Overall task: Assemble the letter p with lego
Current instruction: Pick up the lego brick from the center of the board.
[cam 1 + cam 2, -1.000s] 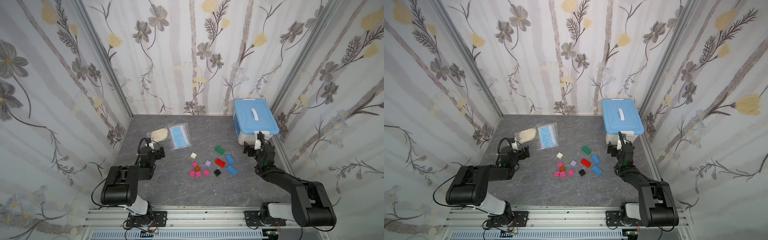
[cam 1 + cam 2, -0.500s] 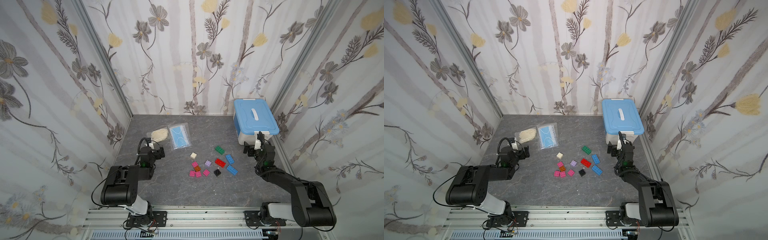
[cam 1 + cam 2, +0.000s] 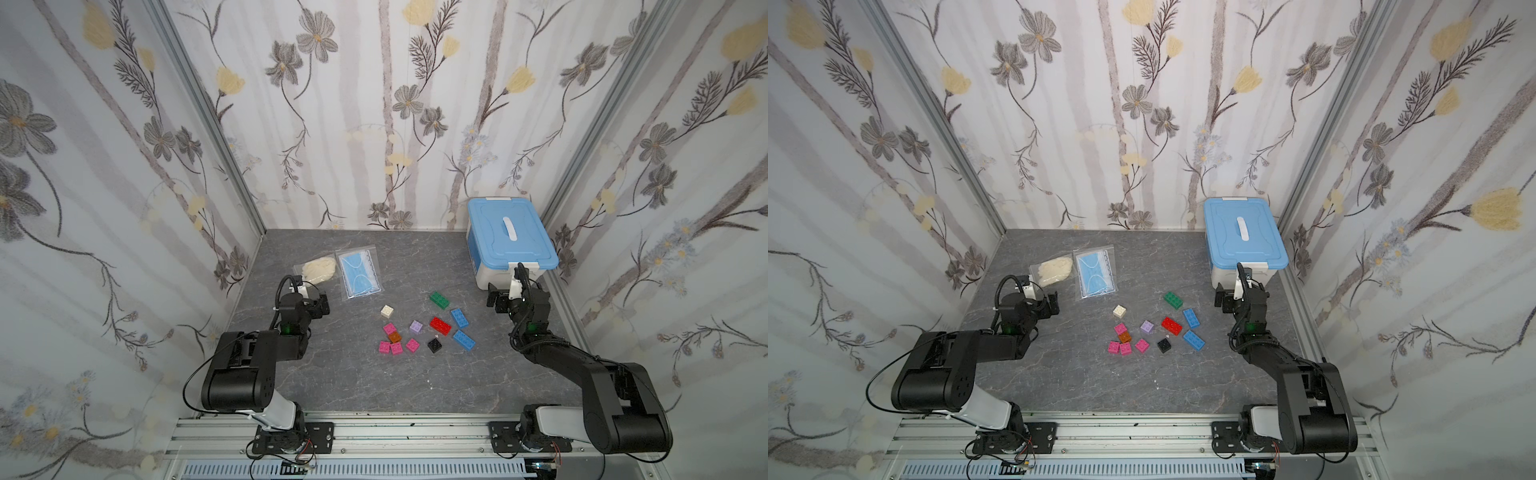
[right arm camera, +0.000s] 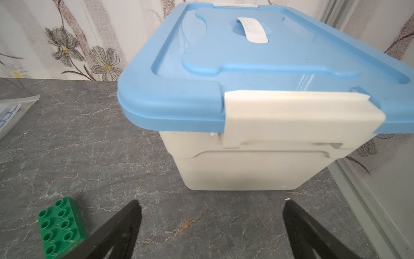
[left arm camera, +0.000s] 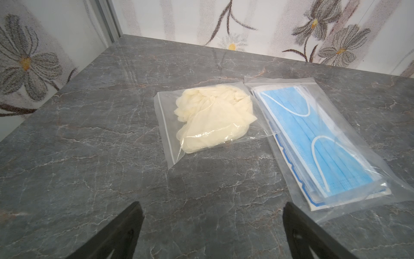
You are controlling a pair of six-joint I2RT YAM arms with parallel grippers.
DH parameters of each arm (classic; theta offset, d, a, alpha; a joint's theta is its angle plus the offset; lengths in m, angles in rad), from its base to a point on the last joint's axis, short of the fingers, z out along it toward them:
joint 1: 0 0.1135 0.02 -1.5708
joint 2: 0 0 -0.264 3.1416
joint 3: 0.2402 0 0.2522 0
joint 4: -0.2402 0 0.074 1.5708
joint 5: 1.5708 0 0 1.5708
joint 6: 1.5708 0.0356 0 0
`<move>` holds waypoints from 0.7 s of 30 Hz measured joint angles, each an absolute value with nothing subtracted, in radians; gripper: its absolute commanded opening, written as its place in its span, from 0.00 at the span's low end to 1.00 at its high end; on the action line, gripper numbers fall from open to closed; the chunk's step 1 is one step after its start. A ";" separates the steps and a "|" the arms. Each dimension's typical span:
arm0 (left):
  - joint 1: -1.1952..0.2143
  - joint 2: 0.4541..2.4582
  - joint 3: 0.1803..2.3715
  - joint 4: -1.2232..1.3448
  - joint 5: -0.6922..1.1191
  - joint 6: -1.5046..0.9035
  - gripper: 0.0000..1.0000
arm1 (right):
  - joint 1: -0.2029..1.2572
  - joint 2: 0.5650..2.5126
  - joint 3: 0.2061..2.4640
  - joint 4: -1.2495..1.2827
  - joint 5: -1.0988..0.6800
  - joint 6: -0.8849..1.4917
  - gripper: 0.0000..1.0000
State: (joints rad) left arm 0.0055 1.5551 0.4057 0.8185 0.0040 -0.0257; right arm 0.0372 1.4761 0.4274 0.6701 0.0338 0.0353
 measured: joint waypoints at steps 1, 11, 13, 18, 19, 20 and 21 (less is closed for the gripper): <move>0.006 1.555 0.406 0.818 0.004 -0.026 1.00 | 0.037 1.477 0.429 0.670 0.034 0.035 0.99; -0.026 1.259 0.657 0.420 -0.066 -0.064 1.00 | 0.067 1.257 0.683 0.247 0.141 0.077 0.91; -0.060 1.195 0.746 0.286 -0.119 -0.108 0.98 | 0.097 1.219 0.744 0.092 0.189 0.107 0.91; -0.156 1.172 0.937 -0.070 -0.190 -0.233 0.96 | 0.174 1.192 0.906 -0.307 0.282 0.203 0.93; -0.184 1.178 0.972 -0.136 -0.202 -0.254 0.96 | 0.187 1.188 0.938 -0.376 0.295 0.222 0.94; -0.218 1.190 1.010 -0.202 -0.201 -0.272 0.96 | 0.198 1.180 0.962 -0.433 0.300 0.241 0.94; -0.258 1.208 1.047 -0.265 -0.192 -0.287 0.96 | 0.205 1.169 0.979 -0.488 0.305 0.258 0.94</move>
State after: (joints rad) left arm -0.2581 1.2079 1.0466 -0.2653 -0.1917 -0.2874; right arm 0.2054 1.1690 0.9791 -0.4877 0.3050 0.2577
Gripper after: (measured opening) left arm 0.961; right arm 0.937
